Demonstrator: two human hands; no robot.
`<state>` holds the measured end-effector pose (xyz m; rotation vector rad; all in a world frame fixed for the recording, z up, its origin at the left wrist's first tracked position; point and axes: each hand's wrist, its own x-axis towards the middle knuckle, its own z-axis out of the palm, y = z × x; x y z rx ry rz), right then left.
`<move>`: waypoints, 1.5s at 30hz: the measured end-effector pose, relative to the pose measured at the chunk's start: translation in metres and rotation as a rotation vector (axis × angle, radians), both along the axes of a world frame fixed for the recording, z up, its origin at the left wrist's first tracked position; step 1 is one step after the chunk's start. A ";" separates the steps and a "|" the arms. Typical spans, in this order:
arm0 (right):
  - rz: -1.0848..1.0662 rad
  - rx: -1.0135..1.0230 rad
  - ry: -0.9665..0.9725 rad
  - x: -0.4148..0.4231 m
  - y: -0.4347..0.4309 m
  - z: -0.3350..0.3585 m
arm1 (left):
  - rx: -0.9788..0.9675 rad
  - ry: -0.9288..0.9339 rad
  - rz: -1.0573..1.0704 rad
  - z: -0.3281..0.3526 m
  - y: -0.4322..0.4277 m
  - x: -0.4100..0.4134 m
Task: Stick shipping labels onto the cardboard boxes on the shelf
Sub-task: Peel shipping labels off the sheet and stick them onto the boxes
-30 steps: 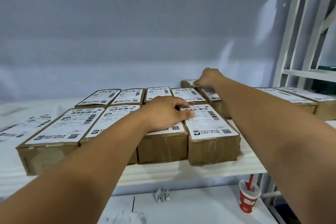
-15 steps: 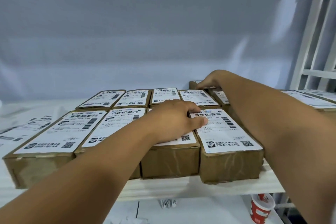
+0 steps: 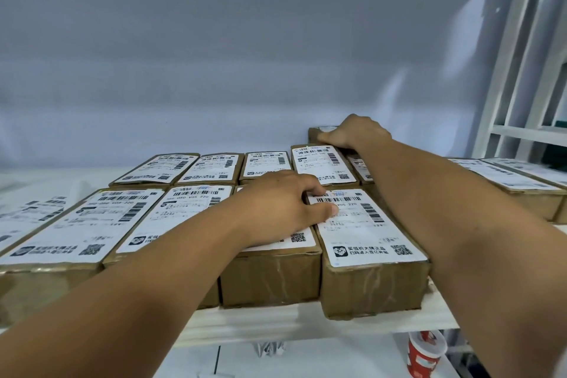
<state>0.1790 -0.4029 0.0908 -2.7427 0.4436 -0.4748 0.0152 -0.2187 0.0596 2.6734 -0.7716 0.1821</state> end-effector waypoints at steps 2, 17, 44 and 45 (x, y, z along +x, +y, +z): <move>-0.004 0.033 -0.058 -0.002 -0.001 -0.001 | -0.007 0.005 0.006 0.000 -0.001 0.000; -0.010 0.349 -0.261 0.003 -0.007 -0.011 | -0.017 0.039 0.010 0.001 0.000 -0.005; 0.091 0.547 -0.488 -0.081 -0.016 0.022 | 0.004 0.154 -0.088 0.003 -0.001 -0.008; 0.095 0.536 -0.491 -0.090 -0.016 0.019 | -0.016 0.160 -0.091 0.003 -0.001 -0.009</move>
